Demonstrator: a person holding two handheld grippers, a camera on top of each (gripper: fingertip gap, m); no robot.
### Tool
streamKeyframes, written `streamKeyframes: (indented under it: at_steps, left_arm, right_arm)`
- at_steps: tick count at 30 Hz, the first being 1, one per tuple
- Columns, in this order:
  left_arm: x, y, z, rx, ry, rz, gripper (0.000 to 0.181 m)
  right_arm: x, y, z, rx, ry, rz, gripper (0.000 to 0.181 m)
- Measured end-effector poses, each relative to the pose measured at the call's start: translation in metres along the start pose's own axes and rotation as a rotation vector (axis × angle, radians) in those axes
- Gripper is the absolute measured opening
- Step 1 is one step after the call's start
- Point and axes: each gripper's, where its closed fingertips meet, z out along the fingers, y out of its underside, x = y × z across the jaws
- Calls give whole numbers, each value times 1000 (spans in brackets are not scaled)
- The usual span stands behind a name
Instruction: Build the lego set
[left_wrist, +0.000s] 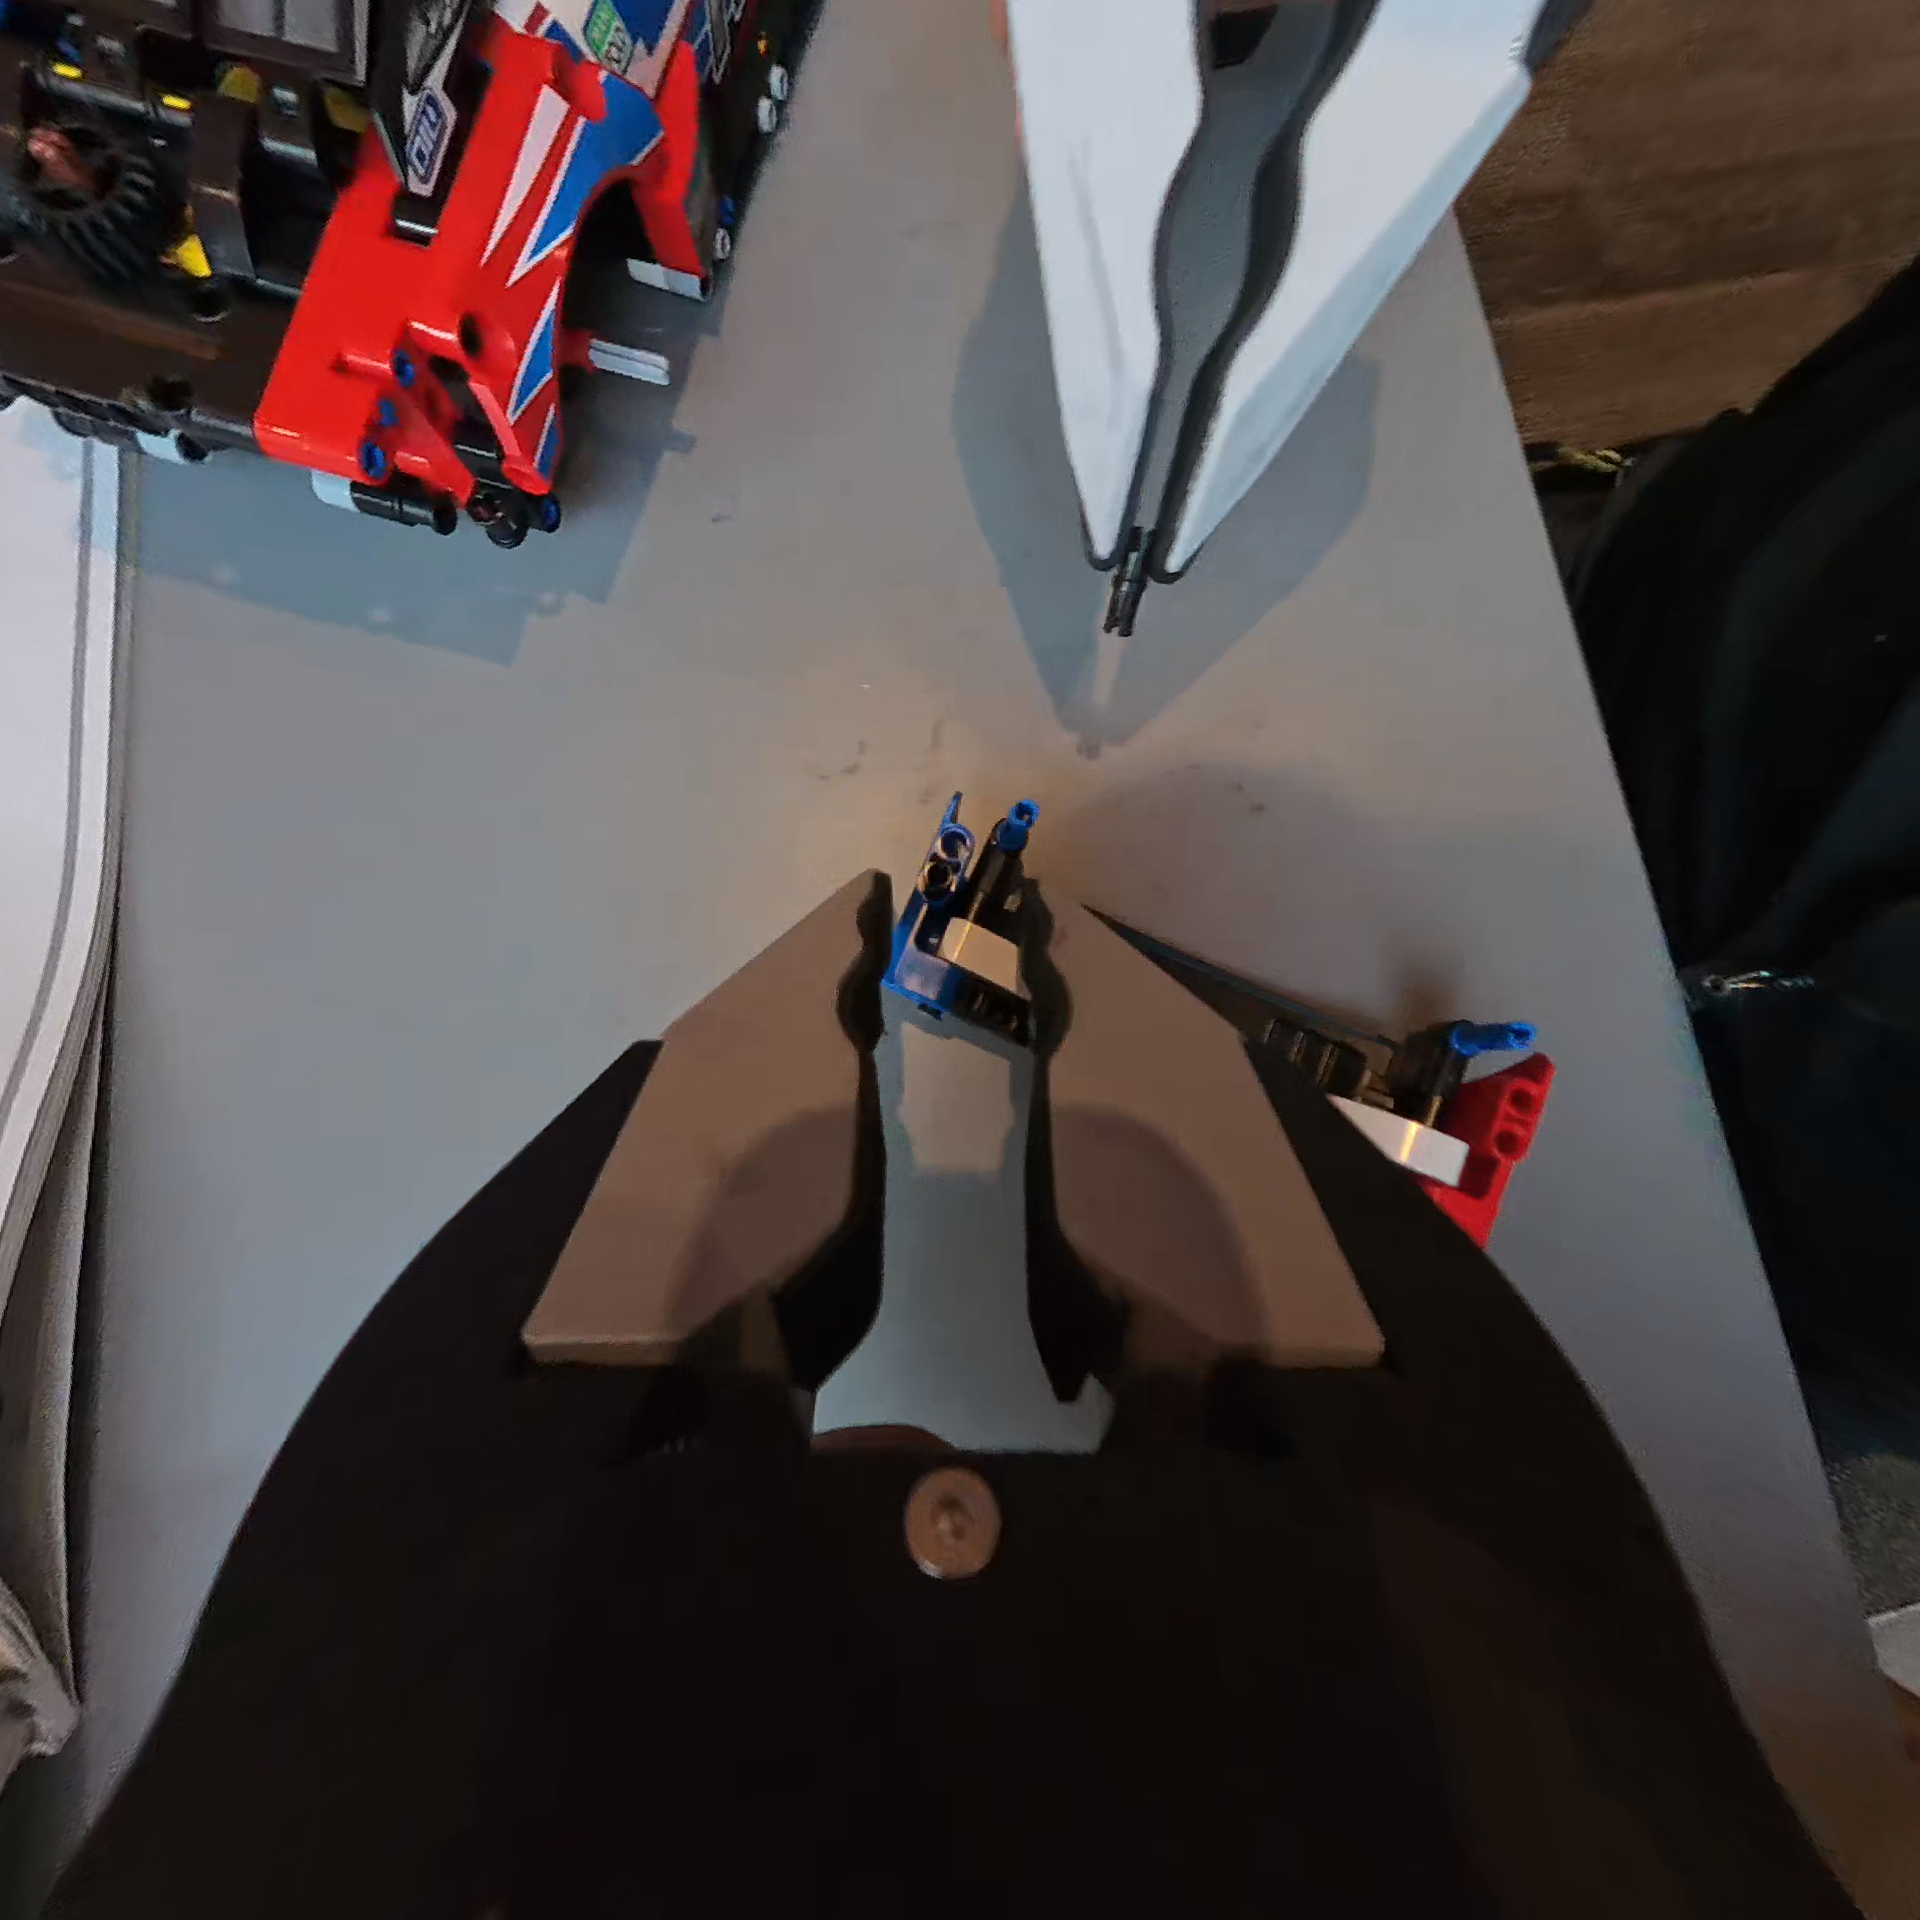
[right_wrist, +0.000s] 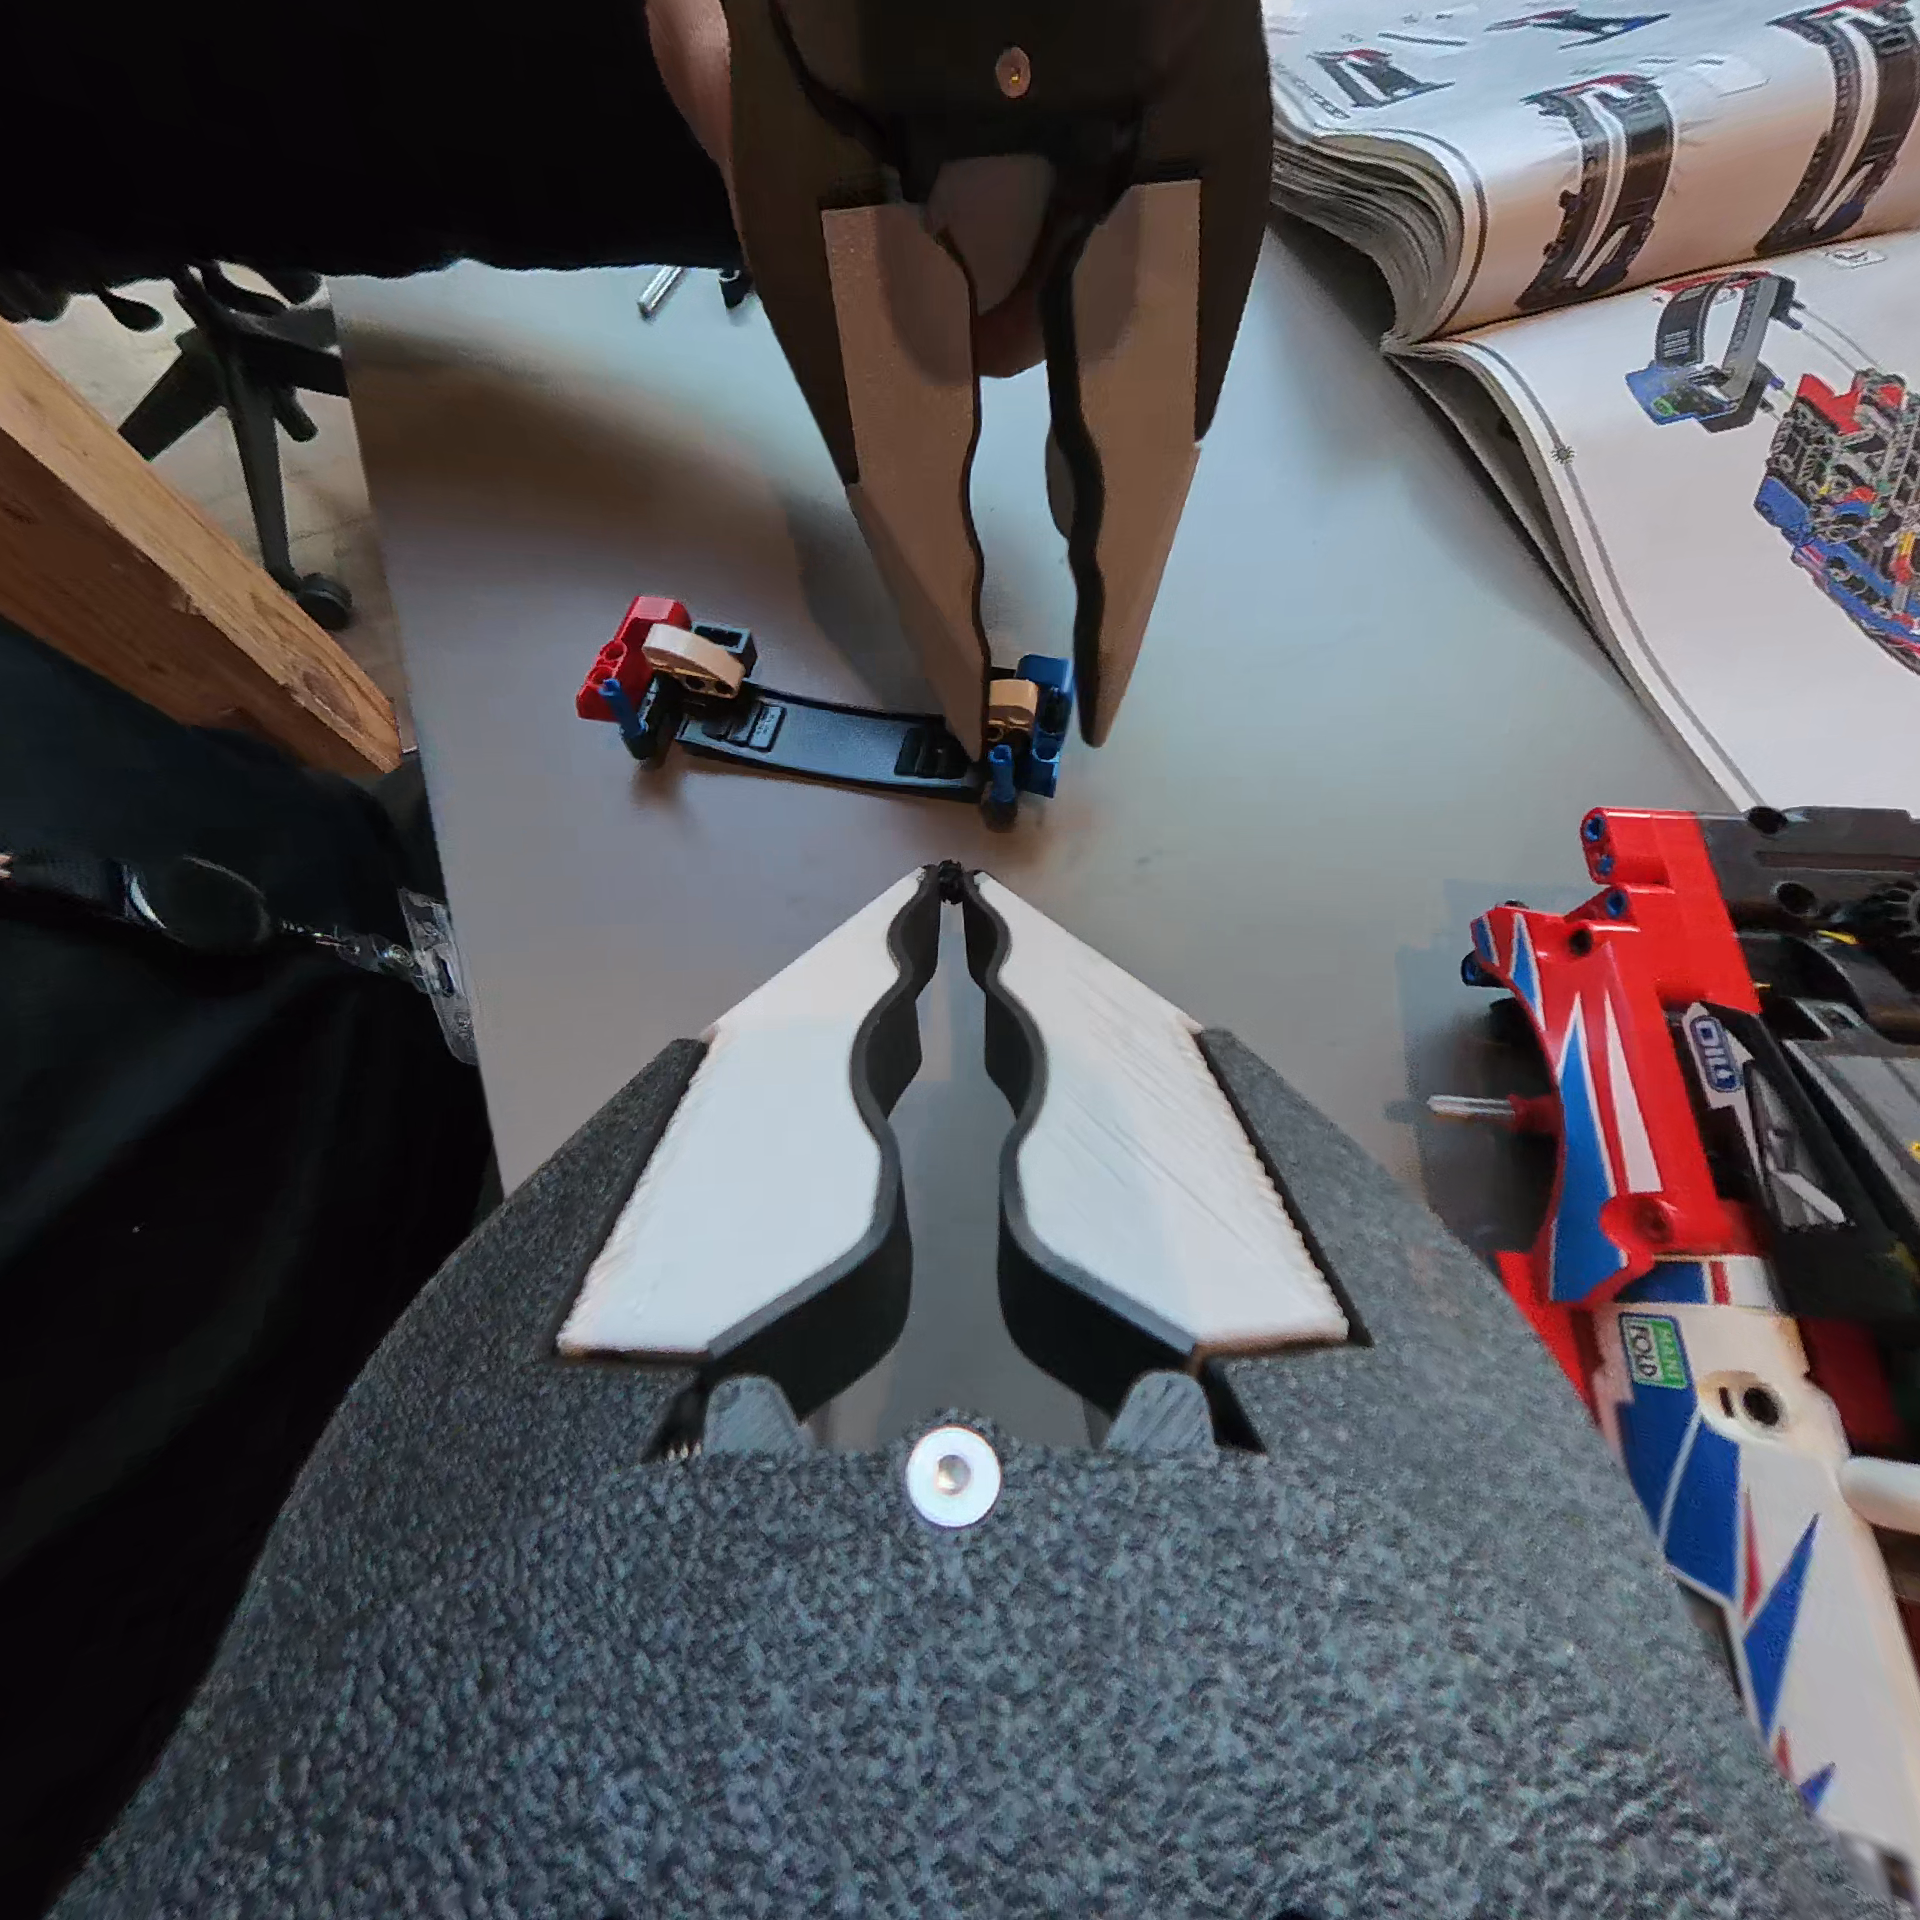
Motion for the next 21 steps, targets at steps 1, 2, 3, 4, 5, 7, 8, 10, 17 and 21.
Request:
streamKeyframes:
  at_steps: [1, 2, 3, 4, 5, 7, 8, 10, 17, 21]
  left_arm:
    - [-1, 0, 0, 2, 9, 3, 20]
    - [-2, 1, 1, 3, 22, 0, 18]
    - [-1, 1, 1, 11, 45, -2, 16]
    - [0, 1, 0, 25, 61, -8, 15]
    - [-1, 0, 0, 39, 70, -15, 13]
    - [0, 0, -1, 66, 91, -29, 10]
    - [-1, -1, -1, 77, 97, -38, 8]
    - [-1, -2, 0, 92, 110, -66, 8]
    - [-4, -3, 0, 134, 40, -86, 8]
    - [-4, -4, 0, 160, 14, -80, 8]
  right_arm:
    - [3, -1, 1, 0, -2, 2, 4]
    - [6, -3, 3, -1, -6, 3, 4]
    - [9, -5, 4, -2, -9, 1, 4]
    - [11, -8, 6, -6, -11, -6, 4]
    - [13, -10, 9, -13, -13, -14, 4]
    - [16, -13, 14, -35, -20, -28, 4]
    - [17, -14, 17, -48, -24, -32, 4]
    - [19, -17, 23, -77, -35, -47, 4]
    - [24, -18, 35, -242, -45, -96, 4]
    - [24, -16, 41, -328, -44, -102, 4]
